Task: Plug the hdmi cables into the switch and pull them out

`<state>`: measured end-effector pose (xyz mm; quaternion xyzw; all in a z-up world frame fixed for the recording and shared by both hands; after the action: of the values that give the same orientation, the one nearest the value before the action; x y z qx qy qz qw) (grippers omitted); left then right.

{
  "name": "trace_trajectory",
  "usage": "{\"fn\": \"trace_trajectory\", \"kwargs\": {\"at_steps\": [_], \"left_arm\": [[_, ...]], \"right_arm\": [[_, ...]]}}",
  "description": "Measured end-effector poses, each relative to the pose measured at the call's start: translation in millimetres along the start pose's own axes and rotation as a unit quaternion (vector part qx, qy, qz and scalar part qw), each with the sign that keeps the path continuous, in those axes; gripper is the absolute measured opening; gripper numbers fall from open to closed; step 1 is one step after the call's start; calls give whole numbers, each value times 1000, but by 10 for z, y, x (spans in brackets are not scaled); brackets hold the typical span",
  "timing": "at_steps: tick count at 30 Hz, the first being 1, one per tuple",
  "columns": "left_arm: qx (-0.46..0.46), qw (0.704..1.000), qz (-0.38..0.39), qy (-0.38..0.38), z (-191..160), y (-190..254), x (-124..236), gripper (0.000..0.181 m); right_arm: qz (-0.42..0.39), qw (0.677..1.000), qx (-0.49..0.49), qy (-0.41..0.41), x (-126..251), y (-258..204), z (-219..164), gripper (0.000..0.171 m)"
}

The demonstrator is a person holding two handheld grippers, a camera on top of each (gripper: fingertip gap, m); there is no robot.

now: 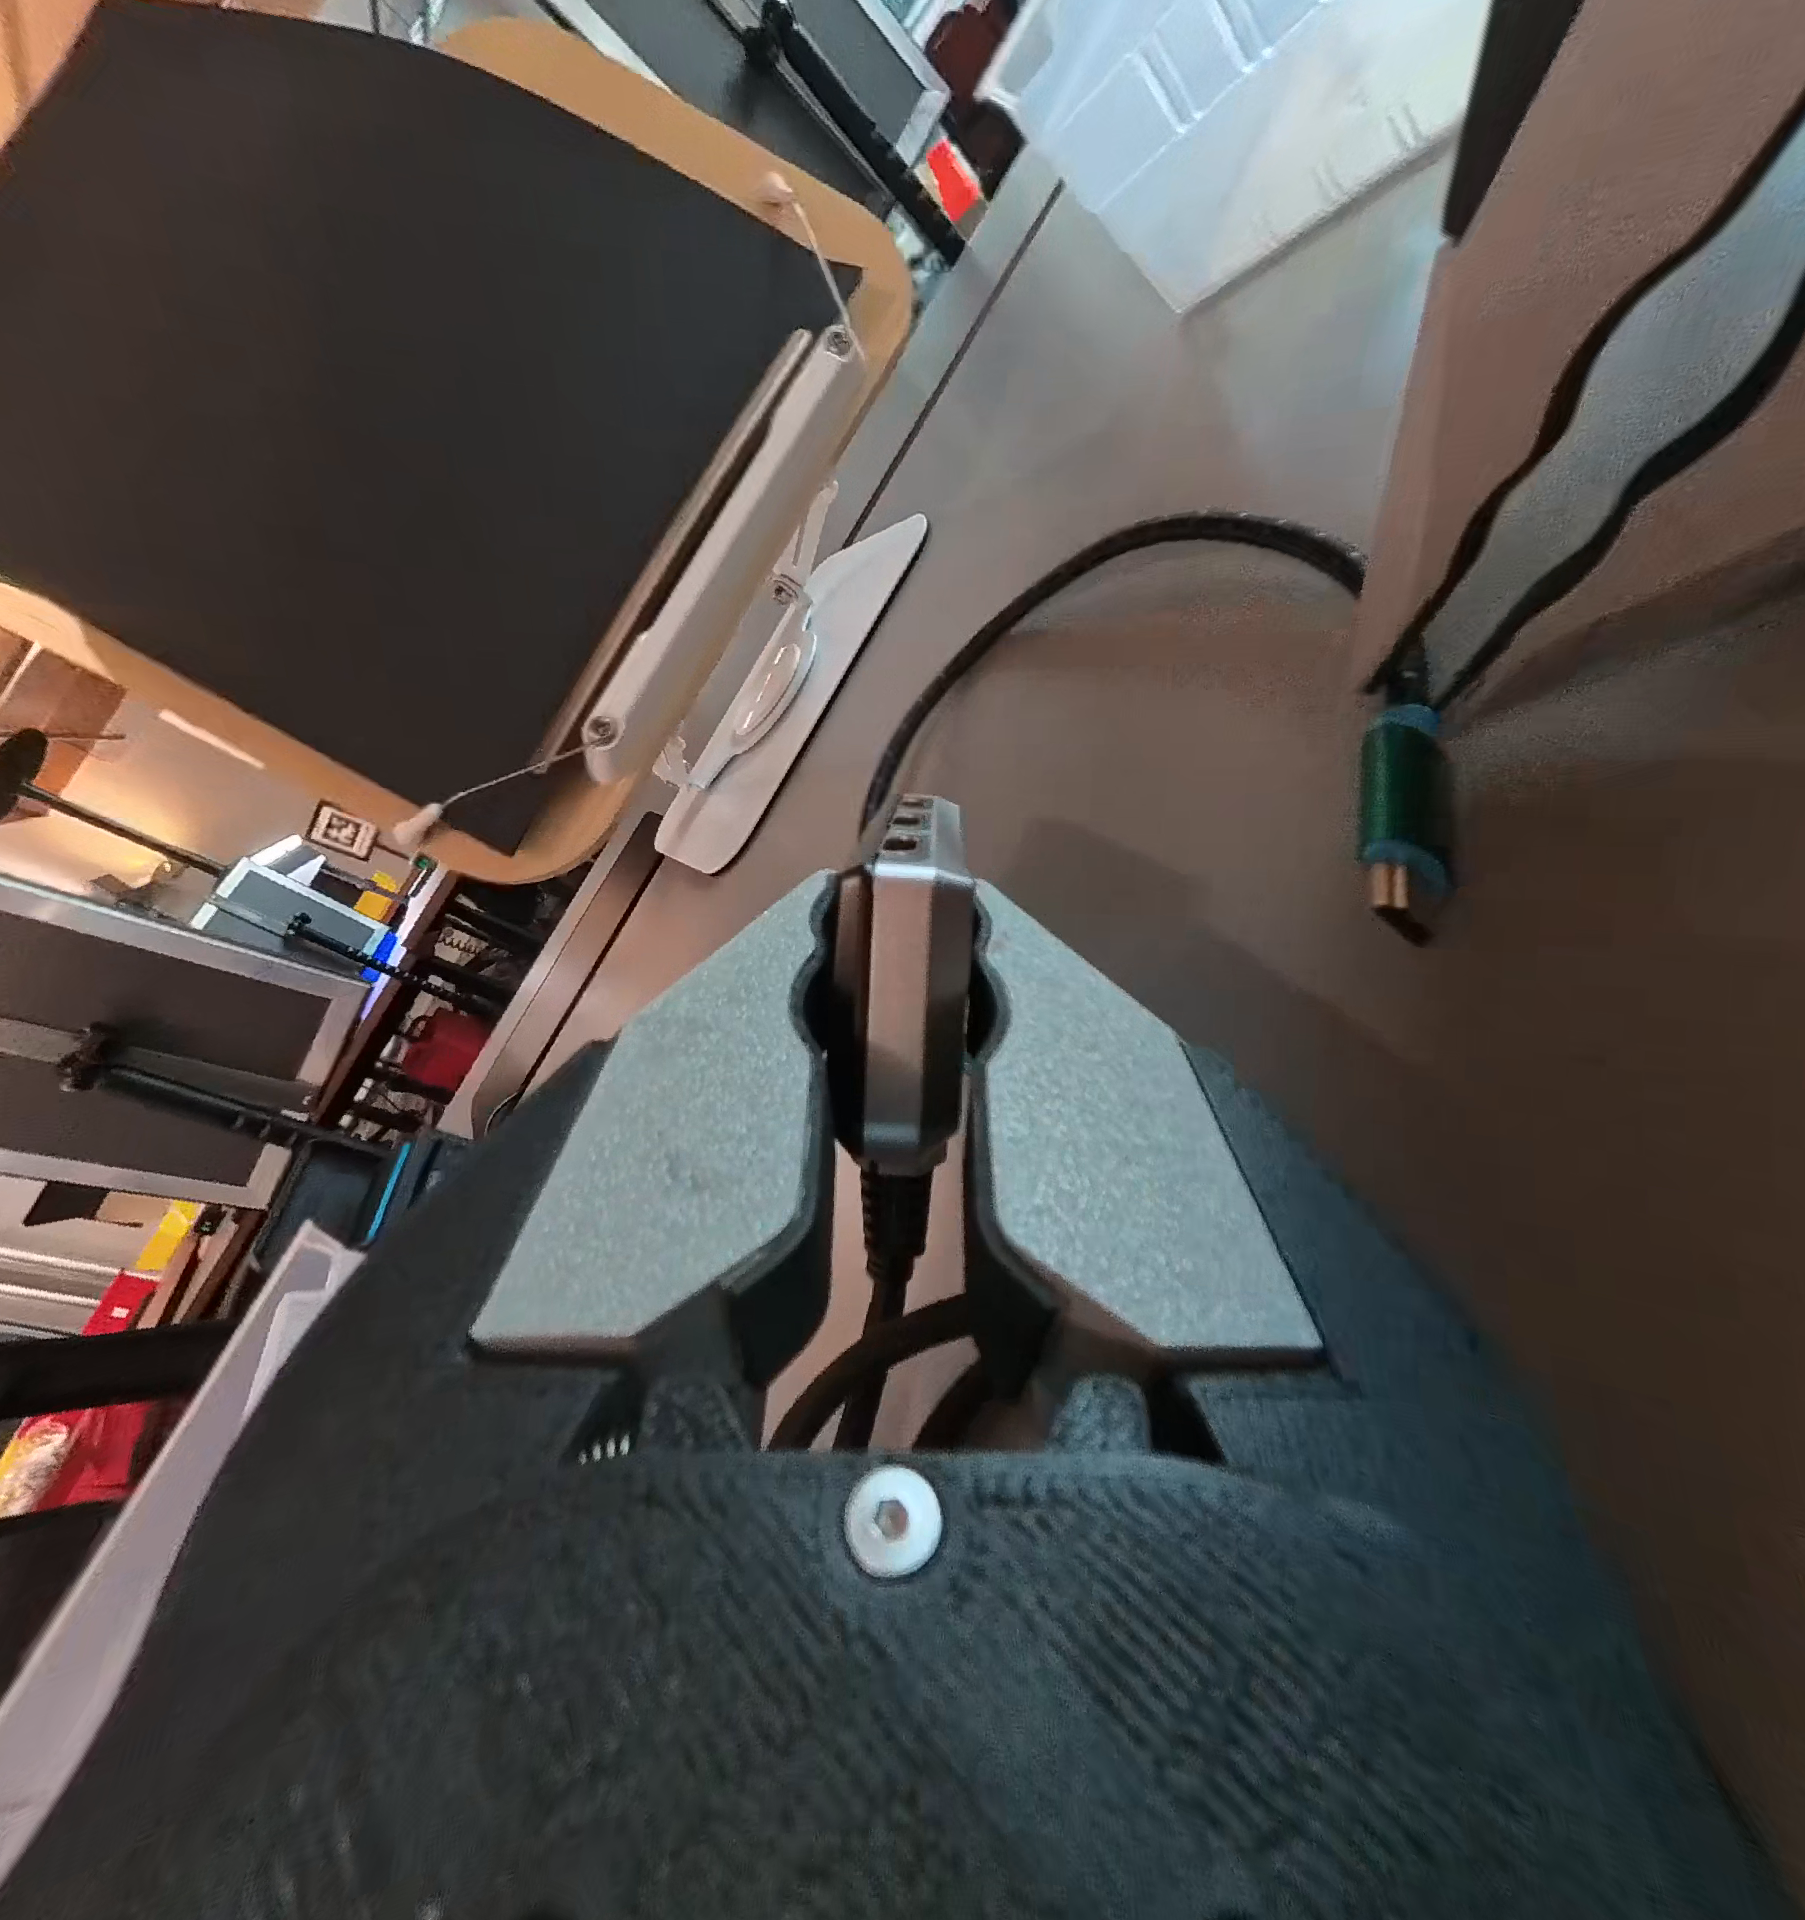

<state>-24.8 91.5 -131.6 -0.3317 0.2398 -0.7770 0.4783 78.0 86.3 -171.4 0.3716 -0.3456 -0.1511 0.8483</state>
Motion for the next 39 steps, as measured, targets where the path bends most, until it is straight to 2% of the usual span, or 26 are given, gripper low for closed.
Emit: {"fn": "trace_trajectory", "kwargs": {"at_steps": [3, 5, 6, 9, 11, 13, 14, 15, 17, 18, 20, 22, 23, 28, 31, 33, 35, 39], "left_arm": [[37, 999, 23, 10, -12, -127, 44, 20], [57, 998, 30, 8, -43, -182, 54, 20], [62, 998, 32, 5, -62, -196, 53, 20], [62, 997, 35, 1, -74, -207, 52, 19], [59, 998, 34, 1, -73, -198, 49, 20], [57, 998, 32, -1, -76, -190, 46, 20], [57, 998, 31, -1, -76, -187, 46, 20], [57, 998, 31, 0, -76, -187, 46, 20], [57, 998, 28, 0, -75, -183, 45, 19], [57, 998, 28, 0, -75, -182, 44, 19], [55, 998, 24, 1, -70, -172, 42, 19], [51, 998, 21, 3, -63, -160, 40, 19], [50, 999, 21, 3, -61, -157, 39, 19], [50, 999, 16, 2, -67, -145, 35, 20], [47, 999, 15, 0, -70, -136, 29, 20], [45, 999, 15, -2, -71, -133, 25, 19], [45, 999, 16, -2, -72, -135, 24, 19], [45, 999, 16, -3, -75, -134, 20, 19]], "right_arm": [[53, 995, -75, 31, 100, 107, 26, 11], [98, 988, -113, 36, 136, 162, 18, 29], [119, 984, -128, 32, 138, 184, 4, 32], [207, 956, -208, 20, 98, 232, -20, 29], [289, 908, -303, -6, 40, 268, -22, 16], [420, 825, -377, 20, 132, 265, 159, 14], [461, 791, -402, 28, 168, 289, 227, 11], [481, 774, -410, 29, 183, 301, 255, 4], [474, 790, -389, 6, 136, 278, 212, 2], [462, 803, -376, -17, 89, 256, 158, 6], [458, 811, -359, -53, 29, 196, 94, 23], [463, 814, -343, -67, -6, 131, 80, 25], [460, 820, -333, -69, -27, 110, 78, 20], [442, 846, -296, -37, -66, 19, 125, 0], [424, 859, -284, -19, -54, -16, 155, 0], [393, 880, -268, -9, -57, 19, 159, 20], [375, 893, -250, 13, -21, 56, 201, 19], [364, 910, -198, -10, -23, 19, 164, 18]]}}
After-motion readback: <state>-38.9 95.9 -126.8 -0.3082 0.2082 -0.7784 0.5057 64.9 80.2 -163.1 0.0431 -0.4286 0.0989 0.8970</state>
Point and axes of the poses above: each gripper's, where its closed fingertips meet, x back along the fingers, z out of its top, y = z × x across the jaws, the point moved 3 cm from there along x, back along the fingers, and after that the axes turned 7 degrees about -z, right-handed, at the moved point
